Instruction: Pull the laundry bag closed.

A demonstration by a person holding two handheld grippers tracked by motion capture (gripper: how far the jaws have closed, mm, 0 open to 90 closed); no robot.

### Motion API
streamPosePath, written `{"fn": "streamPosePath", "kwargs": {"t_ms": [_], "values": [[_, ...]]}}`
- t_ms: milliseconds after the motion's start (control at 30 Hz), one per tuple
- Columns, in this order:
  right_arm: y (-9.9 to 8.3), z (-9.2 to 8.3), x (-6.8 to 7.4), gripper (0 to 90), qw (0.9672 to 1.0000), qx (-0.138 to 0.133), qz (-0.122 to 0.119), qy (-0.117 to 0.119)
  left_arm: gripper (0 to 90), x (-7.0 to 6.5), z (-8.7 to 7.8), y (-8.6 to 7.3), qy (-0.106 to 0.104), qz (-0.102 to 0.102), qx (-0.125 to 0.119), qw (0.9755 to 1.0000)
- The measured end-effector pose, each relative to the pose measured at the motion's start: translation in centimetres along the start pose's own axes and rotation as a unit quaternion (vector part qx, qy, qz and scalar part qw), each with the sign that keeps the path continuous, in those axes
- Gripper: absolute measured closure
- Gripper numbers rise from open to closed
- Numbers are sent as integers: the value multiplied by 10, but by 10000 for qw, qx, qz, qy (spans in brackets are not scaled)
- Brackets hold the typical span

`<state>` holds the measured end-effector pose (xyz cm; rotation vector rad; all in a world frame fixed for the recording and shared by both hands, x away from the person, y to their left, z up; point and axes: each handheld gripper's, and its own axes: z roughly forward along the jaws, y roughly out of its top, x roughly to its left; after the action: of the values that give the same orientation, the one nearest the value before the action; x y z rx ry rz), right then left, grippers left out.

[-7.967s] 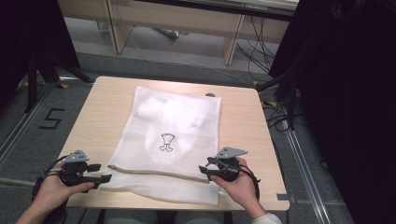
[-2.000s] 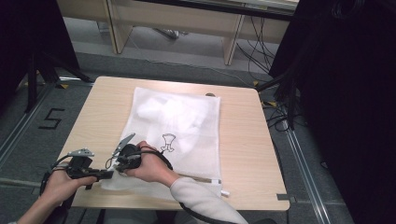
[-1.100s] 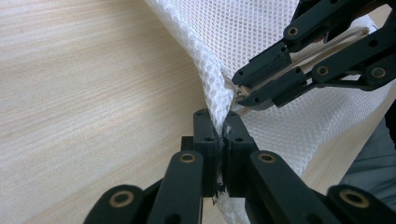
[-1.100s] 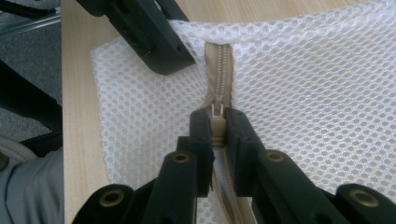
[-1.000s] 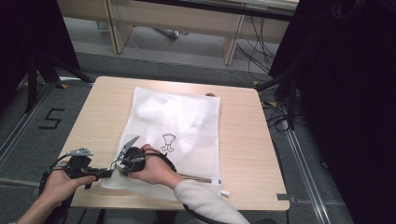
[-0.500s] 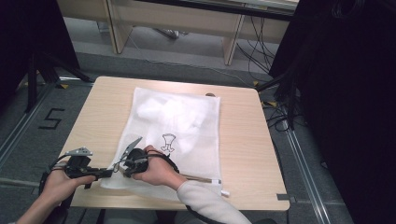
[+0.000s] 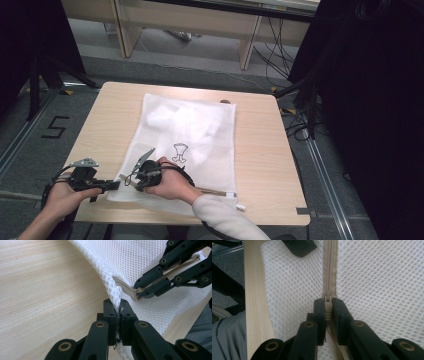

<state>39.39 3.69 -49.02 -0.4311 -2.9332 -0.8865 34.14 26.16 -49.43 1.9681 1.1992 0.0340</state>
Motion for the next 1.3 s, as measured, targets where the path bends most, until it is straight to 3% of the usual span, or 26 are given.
{"fn": "streamPosePath", "kwargs": {"t_ms": [100,200,333,500,700,1300], "values": [[0,-1,2,828,10000,8,71,-24,855,-1,0,0,36,18,0,10000],[0,-2,0,827,9999,7,-94,-49,855,-1,0,0,64,16,-37,10000],[-3,-4,-1,828,10000,39,2,-47,855,0,1,0,56,11,25,10000],[-6,-5,-1,827,10000,69,1,-62,855,-1,2,-1,80,-15,-77,9999],[-9,-8,-4,827,9999,83,-11,-78,855,0,1,-1,112,9,44,9999],[-16,-14,-4,828,9999,81,-54,-90,854,1,1,-1,124,26,61,9999]]}}
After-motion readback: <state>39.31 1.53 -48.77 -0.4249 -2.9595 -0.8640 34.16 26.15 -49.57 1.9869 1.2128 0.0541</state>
